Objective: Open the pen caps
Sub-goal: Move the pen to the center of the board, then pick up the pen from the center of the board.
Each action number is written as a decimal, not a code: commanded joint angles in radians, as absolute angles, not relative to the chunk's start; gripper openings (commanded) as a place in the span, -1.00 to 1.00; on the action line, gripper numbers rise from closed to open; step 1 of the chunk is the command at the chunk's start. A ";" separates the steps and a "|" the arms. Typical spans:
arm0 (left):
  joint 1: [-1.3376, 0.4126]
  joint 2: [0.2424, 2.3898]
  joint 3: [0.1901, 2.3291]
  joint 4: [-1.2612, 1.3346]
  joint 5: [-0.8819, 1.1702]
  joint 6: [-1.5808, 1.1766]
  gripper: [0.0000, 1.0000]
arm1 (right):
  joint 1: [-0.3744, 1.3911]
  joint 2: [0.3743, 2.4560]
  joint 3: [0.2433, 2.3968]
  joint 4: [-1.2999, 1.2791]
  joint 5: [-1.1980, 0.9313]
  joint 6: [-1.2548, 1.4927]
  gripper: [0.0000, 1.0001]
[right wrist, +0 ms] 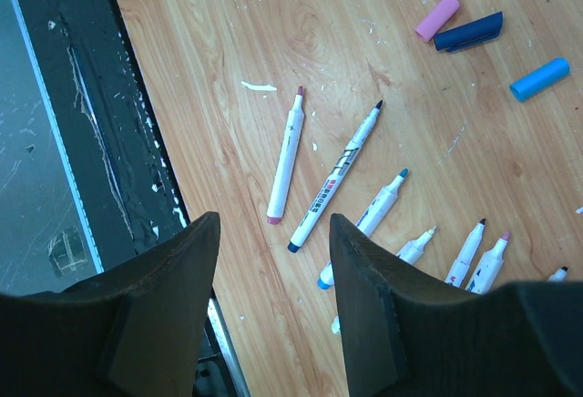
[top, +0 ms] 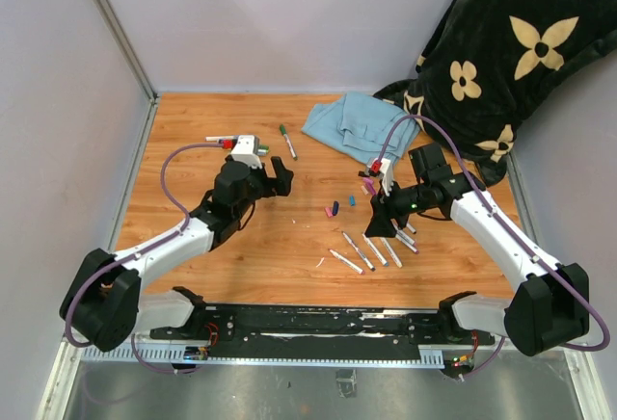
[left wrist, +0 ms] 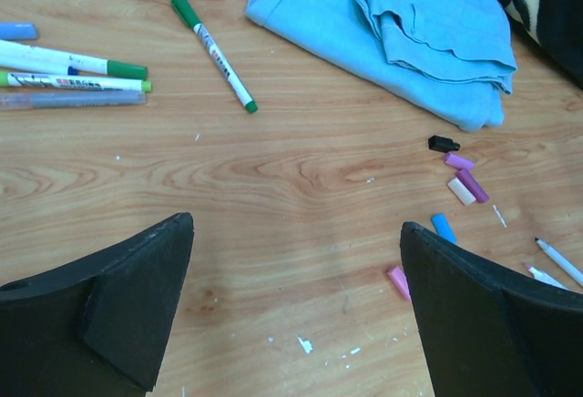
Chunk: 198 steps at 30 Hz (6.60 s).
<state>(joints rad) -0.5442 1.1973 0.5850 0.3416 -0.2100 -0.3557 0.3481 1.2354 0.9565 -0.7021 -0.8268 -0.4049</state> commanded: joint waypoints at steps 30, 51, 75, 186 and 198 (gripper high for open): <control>-0.485 1.803 1.213 0.033 -0.107 -0.153 0.89 | 0.331 1.213 0.980 -0.716 -0.823 -0.428 0.06; -0.431 2.270 1.800 -0.368 -0.254 -0.200 -0.06 | 0.330 1.205 0.980 -0.716 -0.824 -0.428 0.06; -0.430 2.161 1.634 -0.385 -0.168 -0.177 -0.85 | 0.329 1.197 0.980 -0.716 -0.819 -0.430 0.06; -0.963 1.119 0.291 1.078 -0.222 -0.753 -0.99 | 0.360 1.131 0.671 0.104 -1.202 0.084 0.21; -1.035 1.244 0.357 1.156 -0.389 -0.751 -0.99 | 0.402 1.184 0.679 0.143 -1.118 0.193 0.25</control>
